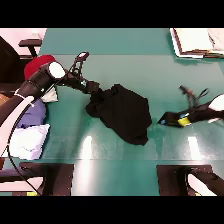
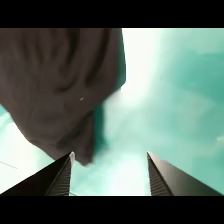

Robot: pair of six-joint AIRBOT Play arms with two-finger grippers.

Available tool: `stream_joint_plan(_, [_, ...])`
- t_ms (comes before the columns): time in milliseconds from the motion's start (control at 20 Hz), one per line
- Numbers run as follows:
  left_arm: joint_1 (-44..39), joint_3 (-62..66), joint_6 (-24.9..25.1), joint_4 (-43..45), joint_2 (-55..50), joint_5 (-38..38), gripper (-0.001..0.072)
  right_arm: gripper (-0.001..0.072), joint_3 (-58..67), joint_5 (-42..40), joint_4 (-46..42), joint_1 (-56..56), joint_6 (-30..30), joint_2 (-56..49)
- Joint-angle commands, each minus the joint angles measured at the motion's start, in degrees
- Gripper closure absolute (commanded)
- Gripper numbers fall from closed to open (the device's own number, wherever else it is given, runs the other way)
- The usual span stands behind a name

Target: Fold the shirts.

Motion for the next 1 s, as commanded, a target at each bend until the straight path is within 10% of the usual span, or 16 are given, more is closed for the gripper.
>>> stream_joint_plan(0, [0.0,0.28,0.13,0.83,0.04,0.17,0.0681,0.02,-10.84,-12.24,13.62,4.68,-4.37,-4.39])
stream_joint_plan(150, [0.0,0.28,0.15,1.07,0.04,0.15,0.0681,0.0238,-6.97,-16.79,13.99,10.25,-4.52,-10.93])
stream_joint_plan(350, [0.02,0.35,-0.17,3.98,0.31,0.22,0.0681,0.0681,2.03,-16.31,8.59,12.68,-4.5,-16.98])
stream_joint_plan(650, [6.1,8.11,-0.11,5.01,9.18,0.26,0.0681,0.0694,20.0,-4.5,-12.85,3.98,-2.78,-8.2])
stream_joint_plan(950, [7.58,23.87,1.49,4.72,23.15,-0.63,0.0682,0.0694,41.42,3.26,-15.47,-7.45,-3.52,4.39])
